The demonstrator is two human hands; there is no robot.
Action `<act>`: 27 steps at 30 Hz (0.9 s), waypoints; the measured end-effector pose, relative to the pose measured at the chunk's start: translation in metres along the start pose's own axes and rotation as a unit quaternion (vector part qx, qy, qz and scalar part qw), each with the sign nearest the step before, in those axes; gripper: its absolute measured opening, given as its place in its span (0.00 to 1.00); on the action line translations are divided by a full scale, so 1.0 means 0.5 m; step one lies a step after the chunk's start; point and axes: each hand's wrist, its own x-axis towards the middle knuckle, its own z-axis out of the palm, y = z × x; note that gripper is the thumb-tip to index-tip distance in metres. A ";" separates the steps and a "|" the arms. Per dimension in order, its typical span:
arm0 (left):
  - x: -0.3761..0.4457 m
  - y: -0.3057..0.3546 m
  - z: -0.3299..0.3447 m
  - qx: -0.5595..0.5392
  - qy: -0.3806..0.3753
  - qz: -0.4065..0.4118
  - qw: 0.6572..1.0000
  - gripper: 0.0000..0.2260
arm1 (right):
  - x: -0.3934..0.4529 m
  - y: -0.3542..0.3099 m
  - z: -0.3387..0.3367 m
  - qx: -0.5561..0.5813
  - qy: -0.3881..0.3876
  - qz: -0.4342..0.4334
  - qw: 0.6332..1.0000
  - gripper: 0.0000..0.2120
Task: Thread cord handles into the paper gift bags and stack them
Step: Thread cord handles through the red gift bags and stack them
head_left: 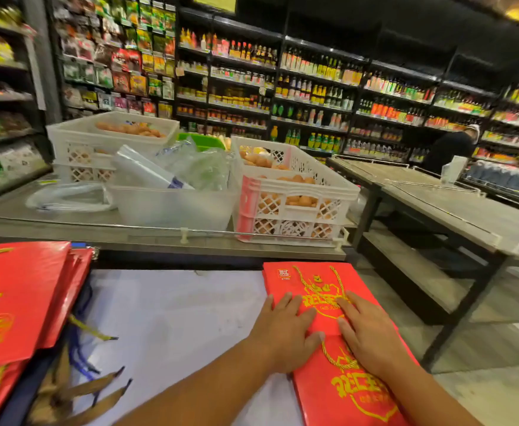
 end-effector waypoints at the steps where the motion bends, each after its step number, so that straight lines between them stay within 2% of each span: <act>1: -0.025 -0.016 -0.016 -0.003 0.006 0.003 1.000 0.28 | -0.001 -0.016 -0.017 -0.010 0.032 -0.011 0.999 0.27; 4: -0.110 -0.077 -0.088 -0.034 0.062 -0.011 0.997 0.25 | 0.019 -0.095 -0.071 0.009 0.119 -0.033 0.992 0.23; 8: -0.258 -0.180 -0.190 -0.087 0.209 -0.060 0.972 0.25 | 0.068 -0.280 -0.122 0.064 0.204 -0.139 0.967 0.19; 10: -0.342 -0.247 -0.237 -0.092 0.284 -0.087 0.950 0.25 | 0.078 -0.397 -0.131 0.087 0.214 -0.212 0.949 0.19; 14: -0.516 -0.400 -0.304 -0.044 0.389 -0.198 0.898 0.21 | 0.071 -0.615 -0.118 0.131 0.185 -0.354 0.908 0.16; 16: -0.604 -0.473 -0.320 0.005 0.399 -0.270 0.876 0.21 | 0.063 -0.707 -0.106 0.154 0.171 -0.399 0.887 0.16; 18: -0.687 -0.532 -0.326 0.033 0.364 -0.362 0.857 0.24 | 0.053 -0.784 -0.095 0.184 0.152 -0.431 0.870 0.19; 21: -0.785 -0.590 -0.317 0.017 0.296 -0.482 0.824 0.27 | 0.039 -0.862 -0.082 0.199 0.119 -0.470 0.852 0.27; 24: -0.832 -0.602 -0.299 -0.021 0.270 -0.493 0.827 0.26 | 0.025 -0.902 -0.066 0.184 0.081 -0.494 0.846 0.30; 27: -0.842 -0.584 -0.297 -0.030 0.311 -0.480 0.820 0.23 | 0.014 -0.913 -0.044 0.164 0.064 -0.485 0.857 0.30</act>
